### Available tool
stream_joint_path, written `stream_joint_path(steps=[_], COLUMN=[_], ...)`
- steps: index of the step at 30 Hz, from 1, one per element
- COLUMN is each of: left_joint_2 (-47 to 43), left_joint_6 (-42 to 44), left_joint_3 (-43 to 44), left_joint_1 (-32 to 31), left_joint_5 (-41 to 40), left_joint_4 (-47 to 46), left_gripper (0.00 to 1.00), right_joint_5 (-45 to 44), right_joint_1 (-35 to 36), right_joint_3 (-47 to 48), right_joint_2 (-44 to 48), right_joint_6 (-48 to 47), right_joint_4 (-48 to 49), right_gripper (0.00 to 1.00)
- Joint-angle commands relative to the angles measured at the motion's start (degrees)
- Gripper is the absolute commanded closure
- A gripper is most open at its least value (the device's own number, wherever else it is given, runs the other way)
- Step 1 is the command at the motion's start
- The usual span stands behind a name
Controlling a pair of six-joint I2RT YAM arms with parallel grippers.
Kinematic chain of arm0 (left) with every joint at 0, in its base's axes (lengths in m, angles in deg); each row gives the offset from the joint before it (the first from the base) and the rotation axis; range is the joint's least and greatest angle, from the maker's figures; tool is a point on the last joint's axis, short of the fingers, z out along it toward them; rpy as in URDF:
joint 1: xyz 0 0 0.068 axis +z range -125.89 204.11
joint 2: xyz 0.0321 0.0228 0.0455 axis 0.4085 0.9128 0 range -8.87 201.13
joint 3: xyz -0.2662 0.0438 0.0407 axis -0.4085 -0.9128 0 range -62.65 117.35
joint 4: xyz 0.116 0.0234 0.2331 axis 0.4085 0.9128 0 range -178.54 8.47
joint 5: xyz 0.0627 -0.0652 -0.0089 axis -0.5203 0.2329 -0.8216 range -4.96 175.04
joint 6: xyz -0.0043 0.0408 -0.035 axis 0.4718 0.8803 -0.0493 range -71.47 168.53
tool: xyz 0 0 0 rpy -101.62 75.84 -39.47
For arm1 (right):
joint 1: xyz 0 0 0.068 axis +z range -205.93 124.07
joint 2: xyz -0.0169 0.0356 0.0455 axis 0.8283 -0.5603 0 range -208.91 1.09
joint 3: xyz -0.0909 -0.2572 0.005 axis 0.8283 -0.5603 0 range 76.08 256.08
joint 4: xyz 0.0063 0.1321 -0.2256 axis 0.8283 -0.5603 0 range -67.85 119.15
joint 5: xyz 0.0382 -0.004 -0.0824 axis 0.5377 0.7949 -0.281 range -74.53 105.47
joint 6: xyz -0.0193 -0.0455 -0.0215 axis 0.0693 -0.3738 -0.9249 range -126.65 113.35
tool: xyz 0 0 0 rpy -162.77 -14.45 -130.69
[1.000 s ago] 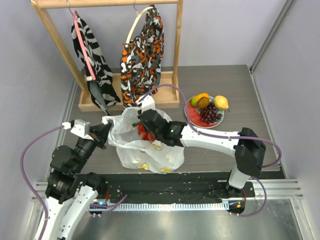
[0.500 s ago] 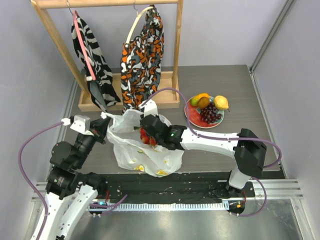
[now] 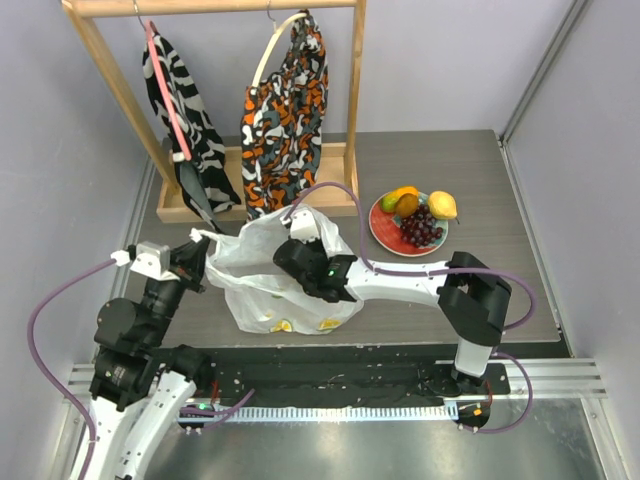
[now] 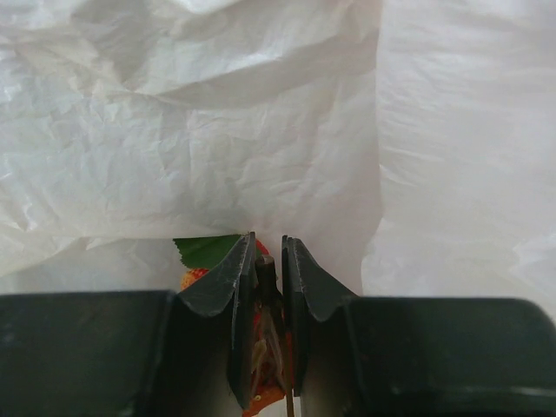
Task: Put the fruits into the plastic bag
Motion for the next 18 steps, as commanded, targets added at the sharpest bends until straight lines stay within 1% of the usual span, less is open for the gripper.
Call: stream_joint_path(steps=[1, 4, 6, 7, 10, 11, 14, 15, 18], left_joint_2=[0.2, 0.7, 0.7, 0.8, 1.0, 1.1, 2.2, 2.4, 2.2], left_joint_6=[0.0, -0.3, -0.4, -0.4, -0.6, -0.6, -0.4, -0.4, -0.5], left_joint_3=[-0.1, -0.1, -0.2, -0.2, -0.3, -0.3, -0.2, -0.2, -0.2], left_joint_1=[0.0, 0.0, 0.0, 0.0, 0.0, 0.0, 0.0, 0.0, 0.0], left_joint_5=[0.2, 0.3, 0.5, 1.9, 2.3, 2.6, 2.5, 2.6, 2.6], left_joint_4=[-2.5, -2.4, -2.4, -2.4, -2.4, -2.5, -2.0, -1.6, -1.7], left_gripper=[1.00, 1.00, 1.00, 1.00, 1.00, 1.00, 1.00, 1.00, 1.00], right_joint_5=[-3.6, -1.8, 0.3, 1.1, 4.4, 5.1, 7.5, 8.1, 11.2], right_joint_1=[-0.2, -0.7, -0.7, -0.7, -0.9, -0.9, -1.1, -1.1, -1.4], right_joint_3=[0.7, 0.8, 0.8, 0.8, 0.3, 0.3, -0.1, -0.4, -1.6], right_joint_2=[1.9, 3.3, 4.3, 4.5, 5.8, 6.1, 7.9, 8.4, 10.9], right_joint_6=[2.7, 3.1, 3.1, 3.1, 3.4, 3.4, 3.7, 3.7, 4.0], right_joint_4=[0.1, 0.8, 1.6, 1.9, 3.4, 4.0, 4.9, 5.5, 8.2], right_gripper=[0.91, 0.84, 0.81, 0.79, 0.58, 0.43, 0.26, 0.19, 0.14])
